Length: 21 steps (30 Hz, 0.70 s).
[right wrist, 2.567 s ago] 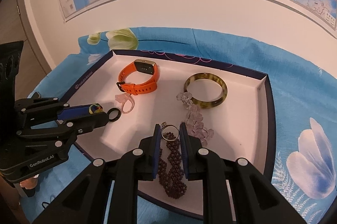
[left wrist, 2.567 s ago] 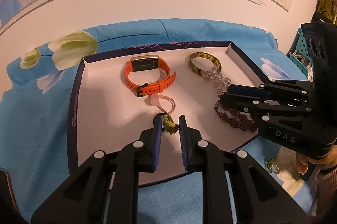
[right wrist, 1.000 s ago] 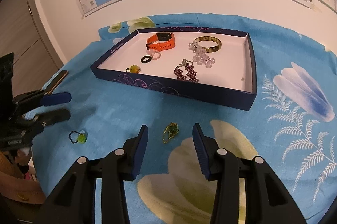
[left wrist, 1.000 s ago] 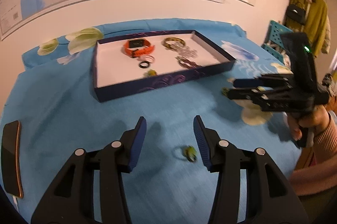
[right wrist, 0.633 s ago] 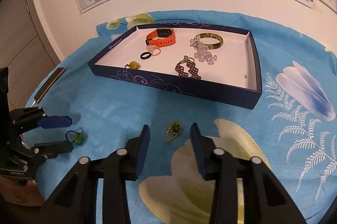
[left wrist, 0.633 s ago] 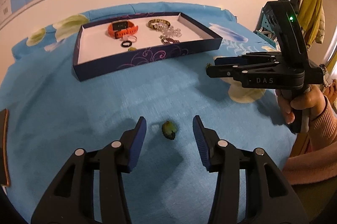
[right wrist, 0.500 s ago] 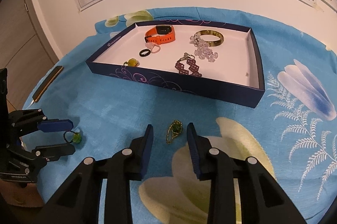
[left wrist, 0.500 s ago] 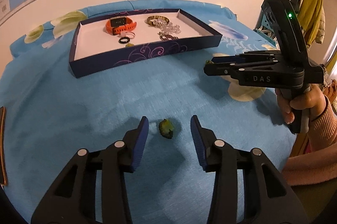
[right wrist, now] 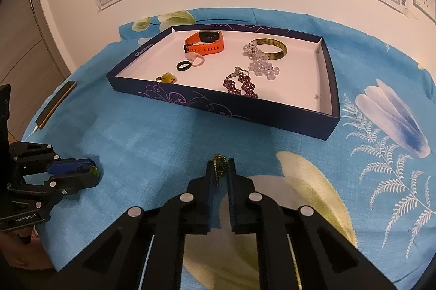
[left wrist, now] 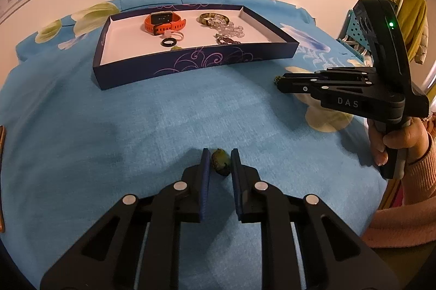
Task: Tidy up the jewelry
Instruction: 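Close the right tool on the green-gold pendant while the left tool closes on the green charm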
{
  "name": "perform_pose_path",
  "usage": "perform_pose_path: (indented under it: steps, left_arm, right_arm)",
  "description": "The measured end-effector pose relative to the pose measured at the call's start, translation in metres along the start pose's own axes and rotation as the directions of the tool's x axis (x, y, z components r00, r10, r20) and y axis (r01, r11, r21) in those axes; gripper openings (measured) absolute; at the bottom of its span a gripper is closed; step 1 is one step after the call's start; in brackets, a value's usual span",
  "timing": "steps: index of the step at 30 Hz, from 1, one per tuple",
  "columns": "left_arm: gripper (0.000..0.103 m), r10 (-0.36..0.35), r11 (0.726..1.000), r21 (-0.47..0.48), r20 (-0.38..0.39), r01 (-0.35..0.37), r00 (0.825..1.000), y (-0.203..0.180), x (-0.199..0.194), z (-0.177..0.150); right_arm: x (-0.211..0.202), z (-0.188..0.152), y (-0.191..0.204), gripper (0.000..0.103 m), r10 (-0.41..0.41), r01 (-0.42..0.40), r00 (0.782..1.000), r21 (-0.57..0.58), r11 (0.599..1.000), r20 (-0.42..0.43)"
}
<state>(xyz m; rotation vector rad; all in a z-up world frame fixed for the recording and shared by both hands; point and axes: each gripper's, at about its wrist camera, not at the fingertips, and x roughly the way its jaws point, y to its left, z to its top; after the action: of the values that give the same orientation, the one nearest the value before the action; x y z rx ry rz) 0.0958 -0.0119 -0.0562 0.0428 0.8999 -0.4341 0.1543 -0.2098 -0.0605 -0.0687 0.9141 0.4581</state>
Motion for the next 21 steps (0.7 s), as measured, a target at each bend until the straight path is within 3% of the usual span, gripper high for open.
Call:
perform_pose_path:
  steps: [21]
  left_arm:
    - [0.016,0.015,1.0,-0.024,0.082,-0.013,0.997,0.003,-0.014,0.021]
  right_arm:
    - [-0.037,0.003,-0.005,0.006,0.09,-0.096,0.988,0.042,0.995,0.122]
